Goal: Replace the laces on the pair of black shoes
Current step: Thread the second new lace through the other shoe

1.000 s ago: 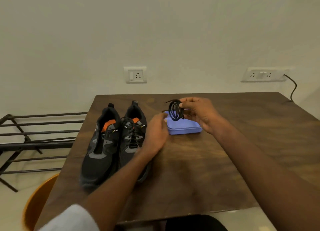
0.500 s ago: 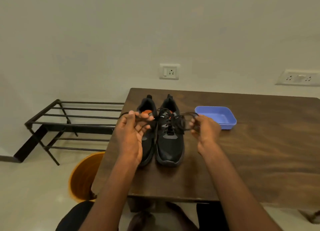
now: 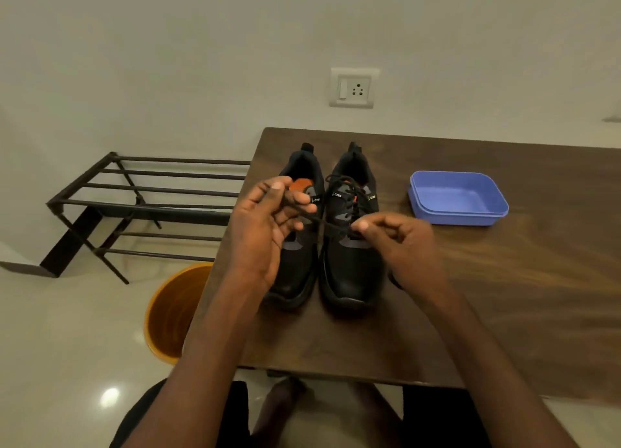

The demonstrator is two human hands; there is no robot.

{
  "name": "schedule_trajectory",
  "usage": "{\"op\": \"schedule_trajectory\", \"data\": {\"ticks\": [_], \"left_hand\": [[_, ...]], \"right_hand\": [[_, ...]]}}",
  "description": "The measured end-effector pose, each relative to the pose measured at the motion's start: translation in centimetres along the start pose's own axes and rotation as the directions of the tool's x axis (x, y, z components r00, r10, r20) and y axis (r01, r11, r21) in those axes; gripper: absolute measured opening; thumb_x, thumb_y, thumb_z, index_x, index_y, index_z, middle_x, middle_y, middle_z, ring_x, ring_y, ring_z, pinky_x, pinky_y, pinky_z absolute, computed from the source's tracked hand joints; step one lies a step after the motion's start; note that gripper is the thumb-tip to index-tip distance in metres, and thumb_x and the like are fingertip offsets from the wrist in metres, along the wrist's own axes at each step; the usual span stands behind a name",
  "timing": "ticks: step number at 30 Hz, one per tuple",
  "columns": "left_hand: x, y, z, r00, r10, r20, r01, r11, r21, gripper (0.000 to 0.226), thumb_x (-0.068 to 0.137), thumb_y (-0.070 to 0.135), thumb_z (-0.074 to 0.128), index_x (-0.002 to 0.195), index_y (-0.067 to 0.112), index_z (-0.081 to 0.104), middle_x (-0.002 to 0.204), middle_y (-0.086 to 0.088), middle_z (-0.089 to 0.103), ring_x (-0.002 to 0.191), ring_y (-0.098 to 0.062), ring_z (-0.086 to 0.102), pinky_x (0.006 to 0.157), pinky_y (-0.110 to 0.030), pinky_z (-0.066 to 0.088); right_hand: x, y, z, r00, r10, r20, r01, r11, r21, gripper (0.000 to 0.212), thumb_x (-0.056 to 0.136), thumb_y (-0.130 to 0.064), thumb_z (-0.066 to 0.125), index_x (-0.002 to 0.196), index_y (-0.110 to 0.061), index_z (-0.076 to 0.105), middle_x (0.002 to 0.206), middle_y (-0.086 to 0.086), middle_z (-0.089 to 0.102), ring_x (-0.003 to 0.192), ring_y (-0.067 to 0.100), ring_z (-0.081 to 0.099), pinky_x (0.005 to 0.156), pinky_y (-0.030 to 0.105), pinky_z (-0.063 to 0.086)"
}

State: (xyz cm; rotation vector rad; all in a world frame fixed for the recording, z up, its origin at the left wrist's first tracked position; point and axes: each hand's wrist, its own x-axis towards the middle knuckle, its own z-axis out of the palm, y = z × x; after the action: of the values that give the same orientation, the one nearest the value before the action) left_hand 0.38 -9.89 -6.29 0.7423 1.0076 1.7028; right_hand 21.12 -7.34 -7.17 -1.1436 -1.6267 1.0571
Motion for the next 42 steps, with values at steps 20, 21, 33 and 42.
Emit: {"op": "schedule_trajectory", "data": {"ticks": [20, 21, 33, 42], "left_hand": [[-0.8, 0.6, -0.1, 0.977, 0.015, 0.215, -0.073, 0.961, 0.266, 0.034, 0.109, 0.018, 0.046, 0.136, 0.005, 0.062, 0.126, -0.004, 0.074, 0.124, -0.011, 0.065, 0.095, -0.017, 0.052], [-0.8, 0.6, -0.1, 0.977, 0.015, 0.213, -0.072, 0.963, 0.262, 0.034, 0.109, 0.018, 0.046, 0.136, 0.006, 0.062, 0.126, -0.004, 0.074, 0.124, -0.010, 0.065, 0.094, -0.017, 0.052], [0.0, -0.5, -1.3, 0.964, 0.181, 0.195, -0.249, 0.354, 0.901, 0.019, 0.103, 0.027, 0.060, 0.117, 0.024, 0.071, 0.109, 0.010, 0.066, 0.099, -0.004, 0.061, 0.088, -0.026, 0.055], [0.1, -0.7, -3.6, 0.997, -0.046, 0.059, -0.048, 0.203, 0.978, 0.027, 0.085, 0.036, 0.082, 0.109, 0.036, 0.070, 0.117, 0.004, 0.042, 0.117, -0.015, 0.042, 0.094, -0.031, 0.049]], "right_hand": [[1.3, -2.1, 6.2, 0.995, 0.095, -0.014, -0.090, 0.970, 0.226, 0.017, 0.090, -0.009, 0.078, 0.105, -0.014, 0.077, 0.095, -0.001, 0.080, 0.092, 0.013, 0.076, 0.084, 0.030, 0.060], [1.1, -2.0, 6.1, 0.993, 0.119, 0.020, -0.120, 0.950, 0.290, 0.018, 0.090, -0.009, 0.077, 0.108, -0.013, 0.077, 0.097, 0.002, 0.080, 0.094, 0.016, 0.076, 0.084, 0.030, 0.060], [1.4, -0.4, 5.4, 0.993, 0.088, -0.074, -0.081, 0.992, 0.095, 0.019, 0.092, -0.007, 0.074, 0.101, -0.023, 0.079, 0.089, -0.008, 0.079, 0.078, 0.005, 0.073, 0.071, 0.019, 0.058], [1.6, 1.3, 5.7, 0.973, -0.225, 0.054, 0.224, 0.857, -0.464, 0.011, 0.092, -0.018, 0.075, 0.101, -0.024, 0.078, 0.095, -0.011, 0.069, 0.084, 0.004, 0.059, 0.078, 0.025, 0.052]]}}
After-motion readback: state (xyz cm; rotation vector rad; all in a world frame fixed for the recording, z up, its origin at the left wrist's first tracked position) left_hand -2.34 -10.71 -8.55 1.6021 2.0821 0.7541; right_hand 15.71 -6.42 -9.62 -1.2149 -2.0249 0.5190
